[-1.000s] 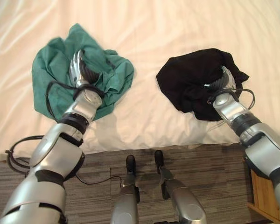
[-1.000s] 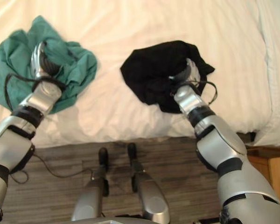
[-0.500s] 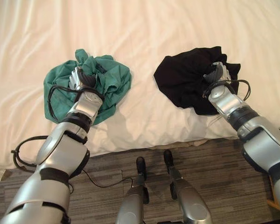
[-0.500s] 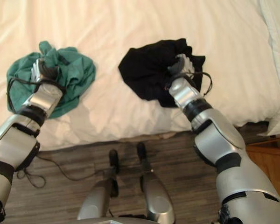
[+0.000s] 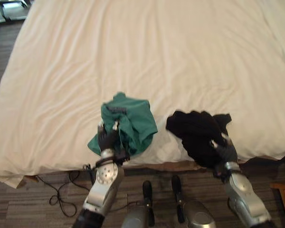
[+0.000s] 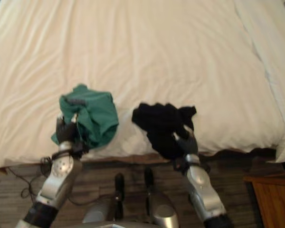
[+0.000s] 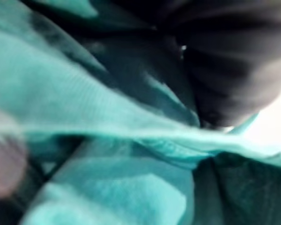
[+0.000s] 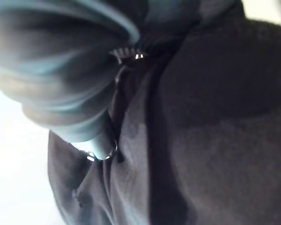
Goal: Tidy up the quilt and then pick up the clothes from the bed and put them into the laundry hamper.
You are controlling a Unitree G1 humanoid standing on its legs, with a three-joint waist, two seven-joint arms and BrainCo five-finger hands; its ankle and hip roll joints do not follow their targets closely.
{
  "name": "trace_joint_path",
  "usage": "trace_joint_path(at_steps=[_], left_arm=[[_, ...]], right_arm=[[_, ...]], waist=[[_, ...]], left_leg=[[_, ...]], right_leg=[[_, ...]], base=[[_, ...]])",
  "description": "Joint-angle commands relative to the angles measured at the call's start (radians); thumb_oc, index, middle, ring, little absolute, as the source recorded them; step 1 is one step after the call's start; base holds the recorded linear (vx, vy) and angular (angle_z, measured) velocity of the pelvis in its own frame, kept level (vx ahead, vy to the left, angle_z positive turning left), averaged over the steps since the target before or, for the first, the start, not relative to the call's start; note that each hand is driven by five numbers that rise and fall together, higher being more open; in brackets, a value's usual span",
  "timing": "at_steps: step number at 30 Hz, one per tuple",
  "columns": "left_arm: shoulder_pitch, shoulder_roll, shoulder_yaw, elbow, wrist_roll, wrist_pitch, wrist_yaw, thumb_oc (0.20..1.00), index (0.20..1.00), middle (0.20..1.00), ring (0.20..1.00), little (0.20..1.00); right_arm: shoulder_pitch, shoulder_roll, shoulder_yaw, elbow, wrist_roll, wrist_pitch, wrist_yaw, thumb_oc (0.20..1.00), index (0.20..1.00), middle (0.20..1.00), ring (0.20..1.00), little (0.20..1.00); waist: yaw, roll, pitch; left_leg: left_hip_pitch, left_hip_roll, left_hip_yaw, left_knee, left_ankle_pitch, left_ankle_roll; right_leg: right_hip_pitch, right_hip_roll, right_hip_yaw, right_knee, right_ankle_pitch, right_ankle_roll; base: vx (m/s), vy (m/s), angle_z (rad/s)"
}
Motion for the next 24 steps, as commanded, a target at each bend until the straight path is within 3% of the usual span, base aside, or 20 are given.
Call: trace_joint_path(at_steps=[1, 2, 3, 7, 8, 10, 12, 13, 14, 15, 17, 19, 20, 21, 23, 24], left_arm=[[0.041, 0.015, -0.045, 0.043, -0.003, -0.151, -0.029, 0.2, 0.2, 0.2, 0.2, 0.2], [0.045, 0.014, -0.048, 0.045, -0.002, -0.155, -0.027, 0.2, 0.2, 0.2, 0.2, 0.2], [0.081, 0.029, -0.075, 0.051, -0.018, -0.213, 0.029, 0.2, 0.2, 0.2, 0.2, 0.2], [0.084, 0.049, -0.074, 0.05, -0.05, -0.239, 0.141, 0.2, 0.2, 0.2, 0.2, 0.2], [0.084, 0.053, -0.077, 0.056, -0.047, -0.246, 0.182, 0.2, 0.2, 0.2, 0.2, 0.2], [0.079, 0.057, -0.076, 0.068, -0.053, -0.243, 0.229, 0.2, 0.2, 0.2, 0.2, 0.2], [0.08, 0.054, -0.072, 0.081, -0.061, -0.253, 0.21, 0.2, 0.2, 0.2, 0.2, 0.2], [0.082, 0.056, -0.074, 0.085, -0.06, -0.258, 0.177, 0.2, 0.2, 0.2, 0.2, 0.2], [0.083, 0.057, -0.073, 0.086, -0.052, -0.275, 0.207, 0.2, 0.2, 0.2, 0.2, 0.2], [0.088, 0.069, -0.074, 0.07, -0.057, -0.268, 0.15, 0.2, 0.2, 0.2, 0.2, 0.2], [0.089, 0.079, -0.062, 0.052, -0.064, -0.265, 0.153, 0.2, 0.2, 0.2, 0.2, 0.2], [0.077, 0.085, -0.036, 0.074, -0.086, -0.248, 0.059, 0.2, 0.2, 0.2, 0.2, 0.2], [0.076, 0.085, -0.034, 0.076, -0.088, -0.247, 0.057, 0.2, 0.2, 0.2, 0.2, 0.2], [0.056, 0.084, -0.031, 0.097, -0.081, -0.232, 0.034, 0.2, 0.2, 0.2, 0.2, 0.2], [0.03, 0.08, -0.027, 0.121, -0.081, -0.207, 0.016, 0.2, 0.2, 0.2, 0.2, 0.2], [0.008, 0.077, -0.026, 0.141, -0.086, -0.185, 0.028, 0.2, 0.2, 0.2, 0.2, 0.2]], right_arm=[[0.031, 0.011, 0.038, 0.003, -0.002, -0.064, 0.151, 0.2, 0.2, 0.2, 0.2, 0.2], [0.034, 0.011, 0.041, 0.006, -0.007, -0.064, 0.159, 0.2, 0.2, 0.2, 0.2, 0.2], [0.038, -0.02, 0.1, 0.018, -0.105, -0.111, 0.215, 0.2, 0.2, 0.2, 0.2, 0.2], [-0.03, -0.075, 0.174, 0.027, -0.106, -0.09, 0.235, 0.2, 0.2, 0.2, 0.2, 0.2], [-0.062, -0.095, 0.205, 0.043, -0.091, -0.074, 0.267, 0.2, 0.2, 0.2, 0.2, 0.2], [-0.105, -0.113, 0.251, 0.079, -0.1, -0.055, 0.36, 0.2, 0.2, 0.2, 0.2, 0.2], [-0.095, -0.113, 0.273, 0.095, -0.108, -0.077, 0.368, 0.2, 0.2, 0.2, 0.2, 0.2], [-0.087, -0.114, 0.281, 0.101, -0.095, -0.089, 0.348, 0.2, 0.2, 0.2, 0.2, 0.2], [-0.084, -0.115, 0.284, 0.103, -0.1, -0.091, 0.374, 0.2, 0.2, 0.2, 0.2, 0.2], [-0.078, -0.117, 0.289, 0.102, -0.085, -0.107, 0.317, 0.2, 0.2, 0.2, 0.2, 0.2], [-0.087, -0.117, 0.291, 0.104, -0.093, -0.113, 0.319, 0.2, 0.2, 0.2, 0.2, 0.2], [-0.115, -0.113, 0.286, 0.113, -0.042, -0.108, 0.242, 0.2, 0.2, 0.2, 0.2, 0.2], [-0.117, -0.113, 0.286, 0.115, -0.041, -0.106, 0.244, 0.2, 0.2, 0.2, 0.2, 0.2], [-0.125, -0.107, 0.28, 0.126, -0.01, -0.106, 0.226, 0.2, 0.2, 0.2, 0.2, 0.2], [-0.132, -0.09, 0.275, 0.146, 0.001, -0.106, 0.22, 0.2, 0.2, 0.2, 0.2, 0.2], [-0.142, -0.058, 0.28, 0.183, -0.014, -0.12, 0.231, 0.2, 0.2, 0.2, 0.2, 0.2]], waist=[[-0.017, -0.082, -0.111], [-0.017, -0.082, -0.112], [-0.009, -0.084, -0.118], [0.038, -0.087, -0.122], [0.069, -0.085, -0.117], [0.114, -0.07, -0.104], [0.142, -0.053, -0.097], [0.153, -0.05, -0.096], [0.155, -0.049, -0.096], [0.172, -0.051, -0.089], [0.184, -0.061, -0.09], [0.2, -0.067, -0.101], [0.198, -0.067, -0.101], [0.195, -0.063, -0.112], [0.197, -0.055, -0.114], [0.216, -0.043, -0.11]], left_leg=[[0.065, -0.018, 0.054, 0.038, -0.089, 0.01], [0.067, -0.019, 0.054, 0.039, -0.091, 0.011], [0.095, -0.018, 0.046, 0.079, -0.123, 0.016], [0.083, -0.026, -0.02, 0.18, -0.156, 0.016], [0.068, -0.029, -0.057, 0.207, -0.159, 0.019], [0.044, -0.023, -0.118, 0.184, -0.128, 0.019], [0.038, -0.009, -0.136, 0.14, -0.086, 0.008], [0.03, -0.005, -0.129, 0.145, -0.077, -0.001], [0.026, -0.004, -0.127, 0.149, -0.074, -0.003], [0.015, -0.004, -0.086, 0.21, -0.091, -0.013], [-0.015, -0.005, -0.025, 0.299, -0.12, -0.017], [-0.01, 0.05, 0.086, 0.372, -0.118, -0.024], [-0.009, 0.053, 0.089, 0.375, -0.117, -0.024], [0.025, 0.093, 0.124, 0.355, -0.13, -0.036], [0.047, 0.088, 0.131, 0.302, -0.137, -0.028], [0.058, 0.066, 0.102, 0.266, -0.139, -0.019]], right_leg=[[0.048, -0.097, 0.022, -0.001, -0.037, 0.131], [0.05, -0.097, 0.023, -0.001, -0.038, 0.131], [0.092, -0.097, 0.019, 0.007, -0.058, 0.126], [0.123, -0.101, -0.014, 0.035, -0.083, 0.106], [0.133, -0.102, -0.037, 0.046, -0.092, 0.095], [0.13, -0.106, -0.103, 0.068, -0.108, 0.083], [0.128, -0.122, -0.188, 0.086, -0.119, 0.085], [0.133, -0.138, -0.237, 0.093, -0.121, 0.089], [0.134, -0.143, -0.252, 0.095, -0.122, 0.09], [0.15, -0.173, -0.312, 0.098, -0.12, 0.1], [0.159, -0.215, -0.386, 0.104, -0.11, 0.109], [0.176, -0.261, -0.5, 0.137, -0.102, 0.116], [0.178, -0.263, -0.506, 0.139, -0.102, 0.117], [0.195, -0.275, -0.522, 0.154, -0.113, 0.131], [0.206, -0.307, -0.553, 0.178, -0.105, 0.132], [0.215, -0.346, -0.576, 0.211, -0.098, 0.135]], base=[[0.01, 0.011, -0.04], [0.06, -0.008, -0.04], [0.04, -0.023, -0.03], [0.1, -0.071, 0.03], [0.0, -0.027, 0.25], [-0.13, 0.034, 0.48], [-0.25, 0.125, 1.16], [-0.22, 0.119, 1.65], [-0.23, 0.107, 1.78], [-0.25, 0.133, 1.87], [-0.3, 0.18, 2.33], [-0.22, 0.216, 1.98], [-0.06, 0.222, 2.38], [0.02, 0.204, 2.21], [0.01, 0.283, 2.31], [-0.02, 0.373, 2.21]])
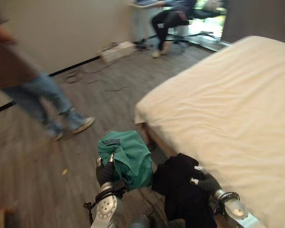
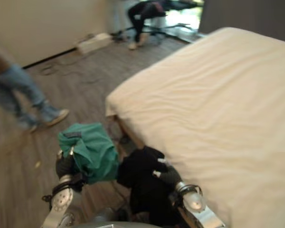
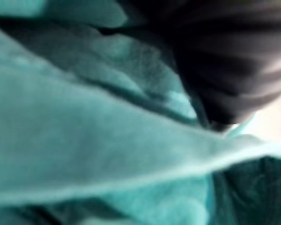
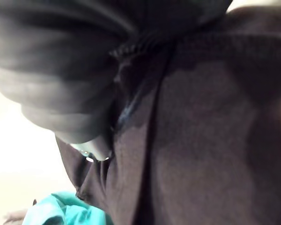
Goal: Tidy up the quilt and then pick up the clothes from the bed and put them into the laundry hamper.
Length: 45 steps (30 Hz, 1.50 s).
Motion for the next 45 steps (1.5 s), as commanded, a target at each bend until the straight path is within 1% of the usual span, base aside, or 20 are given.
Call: trace_joint_path(at_steps=[1, 2, 3, 4, 5, 6, 7, 9, 10, 12, 16, 19, 29, 30, 35, 40, 42, 43, 44, 45], left_arm=[[-0.1, 0.091, 0.041, -0.014, 0.006, 0.004, -0.027, 0.2, 0.2, 0.2, 0.2, 0.2], [-0.097, 0.095, 0.034, -0.013, 0.006, 0.007, -0.02, 0.2, 0.2, 0.2, 0.2, 0.2], [-0.094, 0.093, 0.035, -0.005, 0.002, 0.003, -0.022, 0.2, 0.2, 0.2, 0.2, 0.2], [-0.095, 0.095, 0.037, 0.024, -0.012, -0.004, -0.047, 0.2, 0.2, 0.2, 0.2, 0.2], [-0.097, 0.094, 0.037, 0.03, -0.012, -0.006, -0.061, 0.2, 0.2, 0.2, 0.2, 0.2], [-0.104, 0.093, 0.035, 0.051, -0.018, -0.01, -0.079, 0.2, 0.2, 0.2, 0.2, 0.2], [-0.116, 0.091, 0.019, 0.091, -0.023, -0.021, -0.124, 0.2, 0.2, 0.2, 0.2, 0.2], [-0.122, 0.089, 0.007, 0.101, -0.024, -0.02, -0.121, 0.2, 0.2, 0.2, 0.2, 0.2], [-0.128, 0.084, -0.009, 0.096, -0.02, 0.0, -0.12, 0.2, 0.2, 0.2, 0.2, 0.2], [-0.111, 0.075, -0.014, 0.088, -0.004, 0.006, -0.13, 0.2, 0.2, 0.2, 0.2, 0.2], [-0.083, 0.077, -0.013, 0.051, 0.021, -0.013, -0.122, 0.2, 0.2, 0.2, 0.2, 0.2], [-0.087, 0.073, -0.019, 0.026, 0.027, 0.029, -0.142, 0.2, 0.2, 0.2, 0.2, 0.2], [-0.082, 0.061, -0.036, -0.018, 0.031, 0.047, -0.062, 0.2, 0.2, 0.2, 0.2, 0.2], [-0.036, -0.067, -0.163, 0.288, -0.148, 0.161, -0.364, 0.2, 0.2, 0.2, 0.2, 0.2], [-0.029, -0.062, -0.155, 0.255, -0.146, 0.177, -0.346, 0.2, 0.2, 0.2, 0.2, 0.2], [-0.031, -0.07, -0.155, 0.246, -0.148, 0.195, -0.338, 0.2, 0.2, 0.2, 0.2, 0.2], [-0.03, -0.07, -0.15, 0.245, -0.151, 0.195, -0.329, 0.2, 0.2, 0.2, 0.2, 0.2], [-0.029, -0.069, -0.146, 0.245, -0.153, 0.192, -0.327, 0.2, 0.2, 0.2, 0.2, 0.2], [-0.022, -0.064, -0.139, 0.241, -0.157, 0.184, -0.328, 0.2, 0.2, 0.2, 0.2, 0.2], [-0.022, -0.064, -0.139, 0.241, -0.157, 0.184, -0.328, 0.2, 0.2, 0.2, 0.2, 0.2]], right_arm=[[-0.125, 0.118, 0.021, 0.049, 0.015, -0.095, -0.01, 0.2, 0.2, 0.2, 0.2, 0.2], [-0.135, 0.155, 0.024, 0.063, -0.016, -0.1, -0.037, 0.2, 0.2, 0.2, 0.2, 0.2], [-0.137, 0.168, 0.025, 0.066, -0.026, -0.101, -0.054, 0.2, 0.2, 0.2, 0.2, 0.2], [-0.14, 0.186, 0.034, 0.072, -0.04, -0.112, -0.095, 0.2, 0.2, 0.2, 0.2, 0.2], [-0.14, 0.187, 0.036, 0.072, -0.038, -0.114, -0.107, 0.2, 0.2, 0.2, 0.2, 0.2], [-0.137, 0.187, 0.041, 0.07, -0.039, -0.119, -0.127, 0.2, 0.2, 0.2, 0.2, 0.2], [-0.117, 0.175, 0.041, 0.069, -0.025, -0.15, -0.158, 0.2, 0.2, 0.2, 0.2, 0.2], [-0.1, 0.159, 0.034, 0.072, -0.019, -0.169, -0.139, 0.2, 0.2, 0.2, 0.2, 0.2], [-0.089, 0.147, 0.015, 0.084, -0.006, -0.187, -0.125, 0.2, 0.2, 0.2, 0.2, 0.2], [-0.078, 0.136, -0.007, 0.086, 0.01, -0.19, -0.11, 0.2, 0.2, 0.2, 0.2, 0.2], [-0.085, 0.133, -0.02, 0.093, 0.047, -0.178, -0.083, 0.2, 0.2, 0.2, 0.2, 0.2], [-0.096, 0.125, -0.028, 0.087, 0.087, -0.158, -0.09, 0.2, 0.2, 0.2, 0.2, 0.2], [-0.095, 0.117, -0.026, 0.057, 0.052, -0.118, -0.055, 0.2, 0.2, 0.2, 0.2, 0.2], [0.089, 0.145, -0.186, 0.07, 0.26, 0.13, -0.015, 0.2, 0.2, 0.2, 0.2, 0.2], [0.091, 0.136, -0.178, 0.032, 0.264, 0.15, -0.048, 0.2, 0.2, 0.2, 0.2, 0.2], [0.083, 0.148, -0.169, 0.051, 0.241, 0.165, -0.055, 0.2, 0.2, 0.2, 0.2, 0.2], [0.071, 0.151, -0.164, 0.067, 0.236, 0.166, -0.047, 0.2, 0.2, 0.2, 0.2, 0.2], [0.065, 0.153, -0.161, 0.071, 0.231, 0.165, -0.043, 0.2, 0.2, 0.2, 0.2, 0.2], [0.053, 0.158, -0.159, 0.07, 0.226, 0.163, -0.044, 0.2, 0.2, 0.2, 0.2, 0.2], [0.053, 0.158, -0.159, 0.07, 0.226, 0.163, -0.044, 0.2, 0.2, 0.2, 0.2, 0.2]], waist=[[0.072, -0.095, 0.055], [0.088, -0.084, 0.059], [0.095, -0.08, 0.059], [0.091, -0.081, 0.056], [0.086, -0.082, 0.054], [0.072, -0.083, 0.049], [0.037, -0.085, 0.037], [0.009, -0.093, 0.024], [-0.012, -0.109, 0.022], [-0.021, -0.116, 0.016], [-0.004, -0.124, 0.002], [-0.006, -0.128, -0.019], [-0.026, -0.112, -0.03], [-0.083, -0.082, -0.01], [-0.079, -0.081, -0.019], [-0.073, -0.081, -0.024], [-0.07, -0.084, -0.019], [-0.066, -0.084, -0.015], [-0.055, -0.083, -0.003], [-0.055, -0.084, -0.003]], left_leg=[[0.065, -0.019, -0.089, -0.038, -0.025, -0.068], [0.074, -0.049, -0.138, -0.085, -0.009, -0.058], [0.075, -0.065, -0.16, -0.102, -0.005, -0.052], [0.065, -0.099, -0.205, -0.146, 0.031, -0.029], [0.064, -0.104, -0.215, -0.153, 0.035, -0.026], [0.063, -0.117, -0.245, -0.171, 0.041, -0.016], [0.063, -0.135, -0.319, -0.211, 0.06, -0.001], [0.06, -0.148, -0.355, -0.238, 0.074, 0.004], [0.057, -0.171, -0.384, -0.241, 0.067, 0.01], [0.057, -0.182, -0.409, -0.261, 0.076, 0.016], [0.051, -0.175, -0.394, -0.282, 0.084, 0.003], [0.044, -0.187, -0.411, -0.282, 0.077, -0.006], [0.039, -0.174, -0.358, -0.282, 0.071, -0.016], [0.001, -0.127, -0.287, -0.282, 0.115, -0.027], [0.015, -0.132, -0.291, -0.282, 0.11, -0.022], [0.034, -0.148, -0.318, -0.282, 0.097, -0.012], [0.047, -0.143, -0.315, -0.282, 0.091, -0.007], [0.051, -0.138, -0.311, -0.282, 0.092, -0.005], [0.041, -0.135, -0.3, -0.257, 0.089, 0.006], [0.04, -0.135, -0.299, -0.256, 0.088, 0.006]], right_leg=[[0.0, -0.048, 0.11, -0.15, 0.137, 0.068], [0.011, -0.086, 0.091, -0.144, 0.16, 0.078], [0.009, -0.103, 0.097, -0.138, 0.187, 0.088], [-0.003, -0.118, 0.134, -0.136, 0.237, 0.089], [-0.009, -0.111, 0.149, -0.134, 0.237, 0.089], [-0.031, -0.083, 0.208, -0.122, 0.234, 0.089], [-0.07, 0.017, 0.354, -0.132, 0.18, 0.071], [-0.104, 0.098, 0.444, -0.162, 0.148, 0.062], [-0.123, 0.182, 0.518, -0.215, 0.13, 0.045], [-0.129, 0.218, 0.567, -0.224, 0.121, 0.033], [-0.111, 0.233, 0.544, -0.274, 0.124, 0.029], [-0.095, 0.264, 0.576, -0.349, 0.147, 0.029], [-0.098, 0.28, 0.594, -0.375, 0.145, 0.023], [-0.117, 0.217, 0.442, -0.375, 0.162, 0.043], [-0.106, 0.221, 0.44, -0.375, 0.158, 0.039], [-0.088, 0.224, 0.466, -0.375, 0.155, 0.033], [-0.078, 0.213, 0.474, -0.366, 0.157, 0.035], [-0.08, 0.204, 0.474, -0.343, 0.149, 0.037], [-0.091, 0.181, 0.471, -0.272, 0.124, 0.045], [-0.093, 0.18, 0.472, -0.269, 0.123, 0.045]], base=[[-0.08, 0.498, 1.95], [-0.09, 0.319, 1.1], [-0.14, 0.294, 1.02], [-0.09, 0.138, 0.94], [-0.07, 0.103, 1.48], [0.03, -0.014, 1.58], [0.05, -0.002, 1.74], [0.08, -0.035, 2.4], [0.08, -0.054, 2.42], [0.03, -0.074, 1.21], [-0.02, -0.094, 0.29], [0.04, -0.059, 0.03], [-0.01, 0.018, -0.14], [-0.01, -0.001, -0.07], [0.02, 0.011, 0.05], [0.09, 0.058, -0.06], [0.09, 0.083, -0.01], [0.08, 0.117, -0.04], [0.06, 0.099, -0.05], [0.04, 0.08, -0.09]])
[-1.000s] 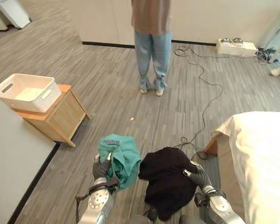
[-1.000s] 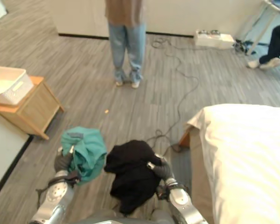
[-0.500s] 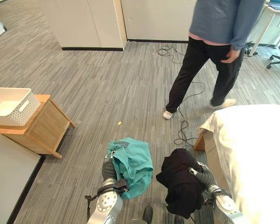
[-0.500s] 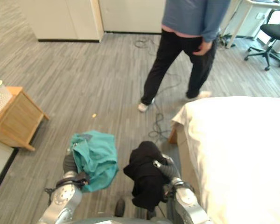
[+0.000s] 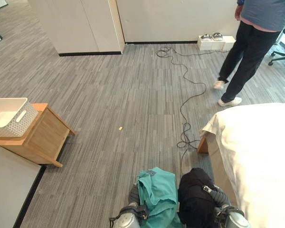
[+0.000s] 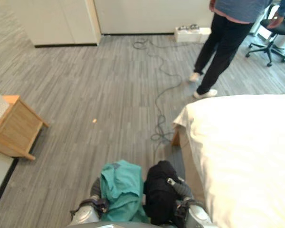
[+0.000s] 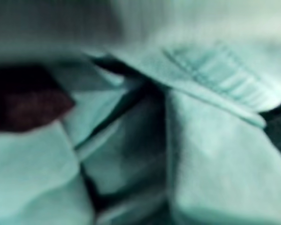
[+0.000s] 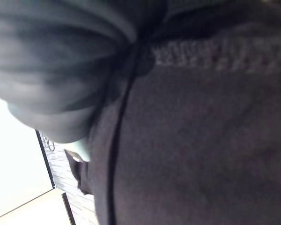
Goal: Tidy up the quilt and then pick up the clothes from the bed and put them into the laundry hamper.
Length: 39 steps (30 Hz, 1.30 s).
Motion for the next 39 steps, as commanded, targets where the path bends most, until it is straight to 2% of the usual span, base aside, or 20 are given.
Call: trace_joint_path(at_steps=[1, 2, 3, 4, 6, 9, 13, 16, 19, 22, 24, 26, 27, 29, 30, 31, 34, 36, 37, 39], left_arm=[[-0.043, 0.019, 0.03, -0.035, -0.004, -0.055, -0.005, 0.2, 0.2, 0.2, 0.2, 0.2], [-0.038, 0.042, 0.044, -0.065, -0.002, -0.042, -0.002, 0.2, 0.2, 0.2, 0.2, 0.2], [-0.038, 0.043, 0.045, -0.066, -0.001, -0.041, -0.002, 0.2, 0.2, 0.2, 0.2, 0.2], [-0.041, 0.049, 0.047, -0.066, 0.001, -0.038, 0.002, 0.2, 0.2, 0.2, 0.2, 0.2], [-0.046, 0.054, 0.046, -0.053, -0.002, -0.048, -0.003, 0.2, 0.2, 0.2, 0.2, 0.2], [-0.044, 0.071, 0.06, -0.083, 0.011, -0.028, -0.01, 0.2, 0.2, 0.2, 0.2, 0.2], [-0.037, 0.076, 0.084, -0.047, 0.001, -0.037, -0.041, 0.2, 0.2, 0.2, 0.2, 0.2], [-0.003, 0.075, 0.083, -0.011, 0.024, -0.061, -0.098, 0.2, 0.2, 0.2, 0.2, 0.2], [0.011, 0.064, 0.08, 0.007, 0.058, -0.065, -0.1, 0.2, 0.2, 0.2, 0.2, 0.2], [0.026, 0.045, 0.087, 0.014, 0.093, -0.085, -0.115, 0.2, 0.2, 0.2, 0.2, 0.2], [0.041, 0.035, 0.093, -0.028, 0.089, -0.064, -0.093, 0.2, 0.2, 0.2, 0.2, 0.2], [0.038, 0.029, 0.09, -0.048, 0.084, -0.041, -0.088, 0.2, 0.2, 0.2, 0.2, 0.2], [0.035, 0.027, 0.086, -0.05, 0.082, -0.036, -0.086, 0.2, 0.2, 0.2, 0.2, 0.2], [0.033, 0.033, 0.074, -0.064, 0.068, -0.029, -0.075, 0.2, 0.2, 0.2, 0.2, 0.2], [0.035, 0.042, 0.069, -0.076, 0.054, -0.03, -0.068, 0.2, 0.2, 0.2, 0.2, 0.2], [0.047, 0.062, 0.057, -0.1, 0.037, -0.033, -0.062, 0.2, 0.2, 0.2, 0.2, 0.2], [0.051, 0.084, 0.03, -0.137, -0.004, -0.024, -0.066, 0.2, 0.2, 0.2, 0.2, 0.2], [0.055, 0.094, 0.02, -0.157, -0.017, -0.031, -0.074, 0.2, 0.2, 0.2, 0.2, 0.2], [0.051, 0.097, 0.011, -0.167, -0.035, -0.052, -0.082, 0.2, 0.2, 0.2, 0.2, 0.2], [0.042, 0.09, 0.009, -0.161, -0.024, -0.05, -0.049, 0.2, 0.2, 0.2, 0.2, 0.2]], right_arm=[[-0.035, 0.002, 0.015, -0.075, -0.006, -0.038, 0.016, 0.2, 0.2, 0.2, 0.2, 0.2], [-0.051, 0.002, 0.015, -0.095, 0.004, -0.023, 0.0, 0.2, 0.2, 0.2, 0.2, 0.2], [-0.052, 0.002, 0.015, -0.096, 0.004, -0.023, -0.001, 0.2, 0.2, 0.2, 0.2, 0.2], [-0.05, 0.006, 0.01, -0.089, 0.004, -0.032, -0.005, 0.2, 0.2, 0.2, 0.2, 0.2], [-0.05, 0.015, 0.0, -0.06, 0.007, -0.058, 0.005, 0.2, 0.2, 0.2, 0.2, 0.2], [-0.039, 0.008, -0.014, -0.03, 0.015, -0.108, 0.028, 0.2, 0.2, 0.2, 0.2, 0.2], [-0.034, -0.016, -0.031, -0.01, 0.036, -0.128, 0.059, 0.2, 0.2, 0.2, 0.2, 0.2], [-0.007, -0.003, -0.048, -0.003, 0.034, -0.124, 0.09, 0.2, 0.2, 0.2, 0.2, 0.2], [0.006, 0.009, -0.046, 0.003, 0.034, -0.108, 0.087, 0.2, 0.2, 0.2, 0.2, 0.2], [0.001, 0.014, -0.05, 0.016, 0.01, -0.119, 0.113, 0.2, 0.2, 0.2, 0.2, 0.2], [0.0, -0.024, -0.08, 0.006, 0.007, -0.077, 0.142, 0.2, 0.2, 0.2, 0.2, 0.2], [-0.012, -0.053, -0.1, 0.03, 0.035, -0.075, 0.157, 0.2, 0.2, 0.2, 0.2, 0.2], [-0.016, -0.063, -0.109, 0.039, 0.044, -0.078, 0.168, 0.2, 0.2, 0.2, 0.2, 0.2], [-0.006, -0.083, -0.128, 0.032, 0.051, -0.077, 0.188, 0.2, 0.2, 0.2, 0.2, 0.2], [0.008, -0.095, -0.133, 0.005, 0.046, -0.057, 0.197, 0.2, 0.2, 0.2, 0.2, 0.2], [0.047, -0.111, -0.124, -0.043, 0.038, -0.04, 0.183, 0.2, 0.2, 0.2, 0.2, 0.2], [0.091, -0.113, -0.096, -0.05, 0.034, -0.08, 0.157, 0.2, 0.2, 0.2, 0.2, 0.2], [0.1, -0.114, -0.085, -0.05, 0.028, -0.104, 0.152, 0.2, 0.2, 0.2, 0.2, 0.2], [0.09, -0.113, -0.068, -0.066, 0.005, -0.106, 0.136, 0.2, 0.2, 0.2, 0.2, 0.2], [0.076, -0.108, -0.057, -0.073, 0.009, -0.08, 0.116, 0.2, 0.2, 0.2, 0.2, 0.2]], waist=[[0.024, -0.036, 0.026], [0.033, -0.039, 0.047], [0.033, -0.04, 0.048], [0.025, -0.019, 0.073], [0.024, -0.008, 0.094], [0.008, -0.023, 0.113], [-0.05, -0.047, 0.137], [-0.078, -0.048, 0.141], [-0.086, -0.048, 0.124], [-0.096, -0.03, 0.1], [-0.085, -0.033, 0.101], [-0.063, -0.055, 0.113], [-0.056, -0.055, 0.12], [-0.035, -0.053, 0.136], [-0.022, -0.055, 0.142], [-0.002, -0.045, 0.146], [0.022, -0.023, 0.141], [0.029, -0.026, 0.142], [0.036, -0.028, 0.131], [0.045, -0.042, 0.097]], left_leg=[[-0.005, -0.01, 0.066, 0.044, -0.064, 0.032], [-0.041, -0.027, 0.092, 0.104, -0.088, 0.072], [-0.044, -0.029, 0.093, 0.108, -0.09, 0.074], [-0.044, -0.028, 0.099, 0.13, -0.104, 0.099], [-0.038, -0.03, 0.102, 0.138, -0.116, 0.104], [-0.015, -0.038, 0.1, 0.153, -0.151, 0.094], [0.063, -0.058, 0.065, 0.181, -0.252, 0.097], [0.106, -0.048, 0.025, 0.223, -0.313, 0.099], [0.145, -0.022, 0.025, 0.265, -0.358, 0.075], [0.156, 0.075, 0.097, 0.452, -0.217, 0.008], [0.048, 0.115, 0.126, 0.708, -0.049, -0.031], [-0.104, 0.119, 0.147, 0.818, 0.016, -0.041], [-0.147, 0.121, 0.155, 0.826, 0.014, -0.041], [-0.214, 0.093, 0.187, 0.77, -0.009, -0.034], [-0.249, 0.045, 0.197, 0.681, -0.013, -0.027], [-0.267, 0.023, 0.203, 0.43, 0.016, -0.026], [-0.282, 0.042, 0.199, 0.115, 0.071, -0.038], [-0.273, 0.044, 0.2, 0.046, 0.075, -0.045], [-0.258, 0.057, 0.223, 0.032, 0.063, -0.042], [-0.238, 0.06, 0.261, 0.063, 0.056, -0.02]], right_leg=[[-0.015, -0.087, -0.1, 0.123, -0.009, 0.075], [-0.063, -0.129, -0.096, 0.298, 0.02, 0.095], [-0.071, -0.132, -0.094, 0.31, 0.021, 0.096], [-0.162, -0.149, -0.09, 0.519, 0.055, 0.09], [-0.23, -0.158, -0.1, 0.606, 0.069, 0.08], [-0.256, -0.144, -0.113, 0.44, 0.092, 0.076], [-0.317, -0.123, -0.053, 0.075, 0.18, 0.09], [-0.322, -0.109, 0.007, 0.048, 0.183, 0.104], [-0.31, -0.117, 0.003, 0.097, 0.171, 0.102], [-0.279, -0.097, -0.035, 0.161, 0.121, 0.065], [-0.217, -0.076, -0.063, 0.146, 0.094, 0.025], [-0.153, -0.091, -0.093, 0.133, 0.071, -0.003], [-0.13, -0.092, -0.107, 0.13, 0.061, -0.006], [-0.072, -0.089, -0.131, 0.123, 0.034, -0.005], [-0.041, -0.083, -0.125, 0.112, 0.022, 0.003], [0.01, -0.063, -0.109, 0.097, -0.006, 0.019], [0.092, -0.055, -0.089, 0.086, -0.041, 0.04], [0.134, -0.069, -0.086, 0.086, -0.066, 0.055], [0.177, -0.089, -0.097, 0.108, -0.124, 0.074], [0.211, -0.125, -0.106, 0.188, -0.102, 0.111]], base=[[0.04, 0.106, -0.09], [0.05, 0.111, -0.09], [0.11, 0.194, -0.13], [0.1, 0.122, -0.15], [0.25, 0.025, -0.14], [0.34, -0.143, 0.12], [0.6, -0.233, 0.1], [0.69, -0.252, 0.32], [0.52, -0.215, 0.44], [0.64, -0.252, 0.65], [0.47, -0.208, 0.26], [0.34, -0.123, 0.1], [0.4, -0.045, 0.47], [0.4, 0.035, 0.36], [0.7, 0.186, 0.16], [0.76, 0.225, 0.15], [0.63, 0.216, -0.07], [0.48, 0.221, -0.06], [0.56, 0.304, -0.23], [0.58, 0.273, -0.36]])
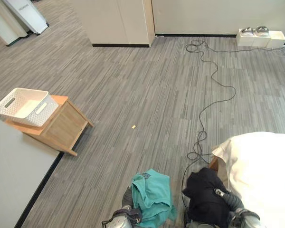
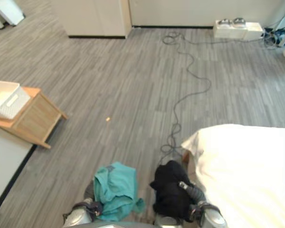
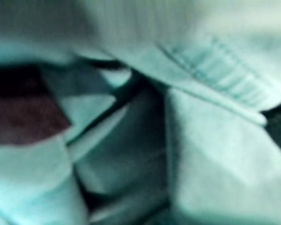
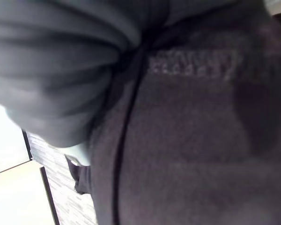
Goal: Tidy up the quilt and then pick up the clothes from the bed and put them into the laundry hamper.
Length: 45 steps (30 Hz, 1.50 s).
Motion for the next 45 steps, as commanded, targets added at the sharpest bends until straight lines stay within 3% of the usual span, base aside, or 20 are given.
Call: trace_joint_path(at_steps=[1, 3, 4, 7, 10, 15, 18, 23, 25, 28, 30, 31, 32, 34, 35, 38, 39, 41, 44, 45], left_arm=[[0.008, 0.04, -0.026, -0.141, -0.002, -0.065, 0.031, 0.2, 0.2, 0.2, 0.2, 0.2], [-0.008, 0.04, -0.025, -0.144, 0.003, -0.077, 0.027, 0.2, 0.2, 0.2, 0.2, 0.2], [-0.009, 0.051, -0.025, -0.184, 0.01, -0.045, 0.05, 0.2, 0.2, 0.2, 0.2, 0.2], [-0.016, 0.065, -0.025, -0.177, -0.01, -0.013, 0.095, 0.2, 0.2, 0.2, 0.2, 0.2], [-0.028, 0.071, -0.014, -0.147, -0.001, -0.003, 0.064, 0.2, 0.2, 0.2, 0.2, 0.2], [-0.041, 0.08, 0.01, -0.1, -0.01, -0.011, 0.029, 0.2, 0.2, 0.2, 0.2, 0.2], [-0.035, 0.085, 0.003, -0.09, 0.019, -0.027, -0.005, 0.2, 0.2, 0.2, 0.2, 0.2], [-0.01, 0.078, -0.006, -0.076, 0.064, -0.037, -0.018, 0.2, 0.2, 0.2, 0.2, 0.2], [-0.004, 0.078, -0.01, -0.086, 0.074, -0.047, -0.026, 0.2, 0.2, 0.2, 0.2, 0.2], [-0.003, 0.071, -0.002, -0.131, 0.053, -0.019, 0.007, 0.2, 0.2, 0.2, 0.2, 0.2], [-0.013, 0.063, 0.003, -0.14, 0.048, 0.018, 0.007, 0.2, 0.2, 0.2, 0.2, 0.2], [-0.017, 0.063, 0.001, -0.138, 0.046, 0.021, 0.0, 0.2, 0.2, 0.2, 0.2, 0.2], [-0.018, 0.066, -0.003, -0.136, 0.042, 0.021, -0.008, 0.2, 0.2, 0.2, 0.2, 0.2], [-0.019, 0.081, -0.002, -0.141, 0.022, 0.026, 0.002, 0.2, 0.2, 0.2, 0.2, 0.2], [-0.016, 0.09, -0.009, -0.146, 0.004, 0.025, 0.018, 0.2, 0.2, 0.2, 0.2, 0.2], [0.001, 0.102, -0.022, -0.16, -0.006, 0.006, 0.015, 0.2, 0.2, 0.2, 0.2, 0.2], [0.02, 0.113, -0.02, -0.176, -0.017, -0.026, 0.003, 0.2, 0.2, 0.2, 0.2, 0.2], [0.03, 0.117, -0.006, -0.172, -0.021, -0.026, 0.004, 0.2, 0.2, 0.2, 0.2, 0.2], [0.018, 0.11, 0.002, -0.158, -0.019, -0.025, 0.014, 0.2, 0.2, 0.2, 0.2, 0.2], [0.006, 0.133, 0.003, -0.207, -0.023, 0.017, 0.044, 0.2, 0.2, 0.2, 0.2, 0.2]], right_arm=[[-0.001, 0.004, -0.006, -0.128, 0.005, -0.037, -0.013, 0.2, 0.2, 0.2, 0.2, 0.2], [-0.006, 0.018, 0.001, -0.137, 0.0, -0.04, -0.011, 0.2, 0.2, 0.2, 0.2, 0.2], [0.01, 0.023, -0.006, -0.179, -0.007, -0.016, -0.016, 0.2, 0.2, 0.2, 0.2, 0.2], [0.017, 0.042, 0.012, -0.194, -0.021, 0.0, -0.02, 0.2, 0.2, 0.2, 0.2, 0.2], [-0.004, 0.056, 0.041, -0.175, -0.016, -0.029, -0.037, 0.2, 0.2, 0.2, 0.2, 0.2], [-0.033, 0.038, 0.048, -0.142, 0.026, -0.066, -0.047, 0.2, 0.2, 0.2, 0.2, 0.2], [-0.022, 0.049, 0.047, -0.136, 0.027, -0.091, -0.051, 0.2, 0.2, 0.2, 0.2, 0.2], [-0.023, 0.067, 0.054, -0.111, 0.047, -0.142, -0.087, 0.2, 0.2, 0.2, 0.2, 0.2], [-0.03, 0.061, 0.043, -0.098, 0.058, -0.154, -0.063, 0.2, 0.2, 0.2, 0.2, 0.2], [-0.045, 0.039, 0.02, -0.1, 0.036, -0.104, -0.031, 0.2, 0.2, 0.2, 0.2, 0.2], [-0.065, 0.016, 0.008, -0.06, 0.058, -0.097, -0.012, 0.2, 0.2, 0.2, 0.2, 0.2], [-0.07, 0.012, 0.005, -0.054, 0.064, -0.101, -0.005, 0.2, 0.2, 0.2, 0.2, 0.2], [-0.073, 0.005, -0.002, -0.058, 0.07, -0.098, 0.001, 0.2, 0.2, 0.2, 0.2, 0.2], [-0.062, -0.012, 0.004, -0.106, 0.064, -0.058, -0.003, 0.2, 0.2, 0.2, 0.2, 0.2], [-0.04, -0.021, 0.027, -0.137, 0.061, -0.042, -0.02, 0.2, 0.2, 0.2, 0.2, 0.2], [-0.006, -0.025, 0.047, -0.137, 0.049, -0.071, -0.02, 0.2, 0.2, 0.2, 0.2, 0.2], [0.006, -0.03, 0.058, -0.14, 0.026, -0.102, -0.011, 0.2, 0.2, 0.2, 0.2, 0.2], [0.003, -0.03, 0.067, -0.137, 0.033, -0.105, -0.028, 0.2, 0.2, 0.2, 0.2, 0.2], [0.004, -0.006, 0.067, -0.124, 0.054, -0.121, -0.054, 0.2, 0.2, 0.2, 0.2, 0.2], [0.014, 0.015, 0.054, -0.142, 0.038, -0.119, -0.063, 0.2, 0.2, 0.2, 0.2, 0.2]], waist=[[0.029, -0.055, -0.061], [0.043, -0.062, -0.071], [0.036, -0.057, -0.072], [0.013, -0.028, -0.057], [-0.003, -0.016, -0.031], [-0.068, -0.042, 0.002], [-0.103, -0.041, 0.007], [-0.122, -0.056, -0.013], [-0.128, -0.052, -0.026], [-0.128, -0.04, -0.035], [-0.097, -0.053, -0.009], [-0.086, -0.06, -0.003], [-0.076, -0.057, 0.006], [-0.054, -0.041, 0.011], [-0.029, -0.025, 0.005], [-0.004, -0.031, 0.004], [0.019, -0.032, -0.001], [0.031, -0.037, -0.025], [0.046, -0.054, -0.051], [0.045, -0.037, -0.059]], left_leg=[[-0.006, -0.017, 0.024, 0.013, 0.093, 0.043], [-0.011, -0.049, 0.021, 0.051, 0.081, 0.068], [0.033, -0.083, 0.022, 0.055, 0.056, 0.107], [0.152, -0.125, -0.014, 0.021, 0.015, 0.152], [0.223, -0.119, -0.05, 0.014, -0.02, 0.153], [0.344, -0.139, -0.135, 0.037, -0.153, 0.138], [0.388, -0.14, -0.2, 0.047, -0.199, 0.143], [0.431, -0.11, -0.207, 0.15, -0.294, 0.121], [0.429, -0.066, -0.183, 0.241, -0.262, 0.091], [0.361, -0.008, -0.127, 0.506, -0.042, 0.028], [0.113, -0.003, -0.101, 0.768, 0.03, 0.007], [0.056, -0.015, -0.089, 0.774, 0.037, 0.007], [0.004, -0.022, -0.076, 0.753, 0.029, 0.005], [0.001, -0.056, -0.058, 0.469, 0.003, 0.019], [-0.004, -0.062, -0.073, 0.173, 0.03, 0.023], [-0.007, -0.064, -0.101, -0.028, 0.078, 0.016], [-0.023, -0.043, -0.113, -0.05, 0.078, 0.004], [-0.009, -0.033, -0.065, -0.05, 0.066, 0.013], [-0.011, -0.061, -0.022, 0.044, 0.081, 0.052], [0.022, -0.106, -0.009, 0.087, 0.042, 0.107]], right_leg=[[0.17, -0.106, -0.01, 0.161, -0.019, 0.216], [0.152, -0.15, -0.035, 0.314, 0.065, 0.227], [0.079, -0.178, -0.04, 0.521, 0.157, 0.236], [-0.122, -0.218, -0.004, 0.778, 0.214, 0.224], [-0.203, -0.171, -0.054, 0.601, 0.113, 0.171], [-0.278, -0.089, -0.02, 0.022, 0.186, 0.181], [-0.325, -0.061, 0.073, -0.072, 0.213, 0.201], [-0.302, -0.067, 0.13, 0.017, 0.213, 0.21], [-0.284, -0.06, 0.135, 0.078, 0.189, 0.189], [-0.227, -0.046, 0.107, 0.073, 0.157, 0.152], [-0.128, -0.044, 0.073, 0.061, 0.117, 0.096], [-0.107, -0.052, 0.062, 0.058, 0.109, 0.089], [-0.082, -0.053, 0.047, 0.055, 0.091, 0.091], [-0.042, -0.042, 0.049, 0.045, 0.051, 0.116], [-0.005, -0.032, 0.064, 0.041, 0.021, 0.13], [0.068, -0.046, 0.088, 0.033, -0.017, 0.142], [0.136, -0.068, 0.085, 0.045, -0.08, 0.168], [0.18, -0.097, 0.054, 0.096, -0.091, 0.196], [0.193, -0.16, 0.004, 0.277, 0.05, 0.229], [0.109, -0.224, -0.029, 0.566, 0.192, 0.239]], base=[[0.53, 0.225, -0.42], [0.38, 0.213, -0.21], [0.43, 0.294, -0.02], [0.53, 0.276, 0.46], [0.47, -0.035, 0.75], [0.49, -0.167, 0.79], [0.56, -0.137, 0.71], [0.6, -0.213, 0.7], [0.62, -0.237, 0.95], [0.48, -0.174, 0.68], [0.43, -0.17, 0.16], [0.46, -0.083, 0.23], [0.53, 0.056, 0.1], [0.76, 0.177, -0.01], [0.74, 0.204, -0.03], [0.68, 0.182, -0.18], [0.88, 0.269, -0.28], [0.73, 0.244, -0.35], [0.56, 0.244, -0.09], [0.59, 0.369, 0.17]])
